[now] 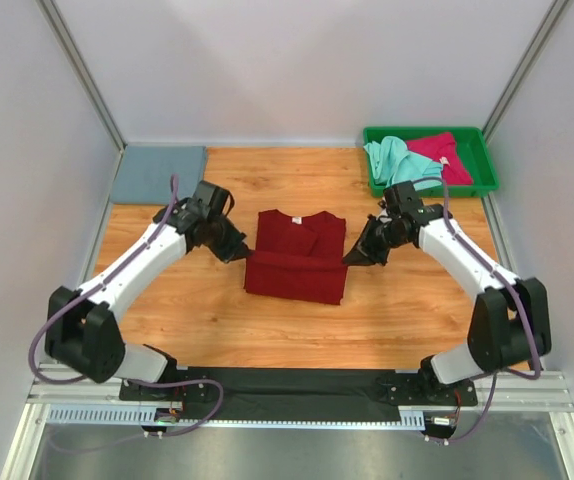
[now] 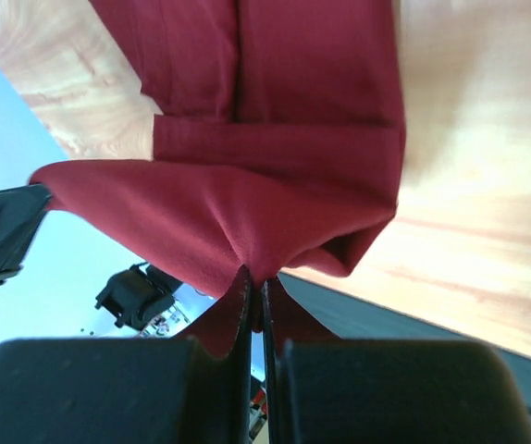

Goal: Fold and stack the t-shirts
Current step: Fold the tshirt

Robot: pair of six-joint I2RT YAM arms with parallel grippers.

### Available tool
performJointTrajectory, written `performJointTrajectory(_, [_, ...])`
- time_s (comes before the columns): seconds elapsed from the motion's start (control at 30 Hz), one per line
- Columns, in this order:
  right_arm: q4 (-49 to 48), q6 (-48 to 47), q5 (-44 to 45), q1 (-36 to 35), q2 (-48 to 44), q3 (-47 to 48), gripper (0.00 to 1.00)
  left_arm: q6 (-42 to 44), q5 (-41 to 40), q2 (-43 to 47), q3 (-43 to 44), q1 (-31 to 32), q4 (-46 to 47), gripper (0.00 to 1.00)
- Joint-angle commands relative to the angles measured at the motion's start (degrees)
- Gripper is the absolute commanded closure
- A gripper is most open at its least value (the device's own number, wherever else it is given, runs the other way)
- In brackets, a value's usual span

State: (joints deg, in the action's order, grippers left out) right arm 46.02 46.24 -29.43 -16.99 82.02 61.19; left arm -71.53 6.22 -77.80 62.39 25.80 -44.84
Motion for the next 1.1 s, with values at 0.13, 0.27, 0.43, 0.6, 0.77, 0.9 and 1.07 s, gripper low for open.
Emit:
performJointTrajectory(0.13, [1.26, -5.63, -4.05, 3.19, 10.78, 13.6, 1.0, 10.53, 4.67, -10.42, 13.01, -5.49, 1.33, 1.0])
performJointTrajectory(0.27, [1.44, -6.25, -4.67, 4.78, 16.59, 18.52, 1.0, 11.76, 8.46, -16.23, 16.52, -6.9, 3.88, 1.0])
performJointTrajectory(0.43, [1.44, -6.42, -5.37, 6.27, 21.5, 24.58, 1.0, 13.34, 11.88, -24.48, 23.91, -7.17, 6.69, 1.0])
performJointTrajectory(0.6, [-1.7, -6.16, -7.13, 8.11, 26.43, 27.23, 0.98, 13.43, 16.02, -31.96, 30.94, -8.4, 8.02, 1.0])
performJointTrajectory(0.77, [-9.8, -8.87, -5.03, 10.49, 35.47, 33.63, 0.6, 17.9, 13.82, -40.48, 38.12, -10.68, 12.5, 0.88])
performJointTrajectory(0.9, [-9.9, -11.35, -3.8, 13.65, 44.36, 46.55, 0.49, 27.65, 10.65, -49.44, 49.38, -12.96, 10.22, 0.61])
performJointTrajectory(1.07, [-2.44, -17.05, -1.5, 13.22, 42.35, 53.78, 0.48, 37.5, 10.12, -46.05, 54.07, -12.88, 7.31, 0.47])
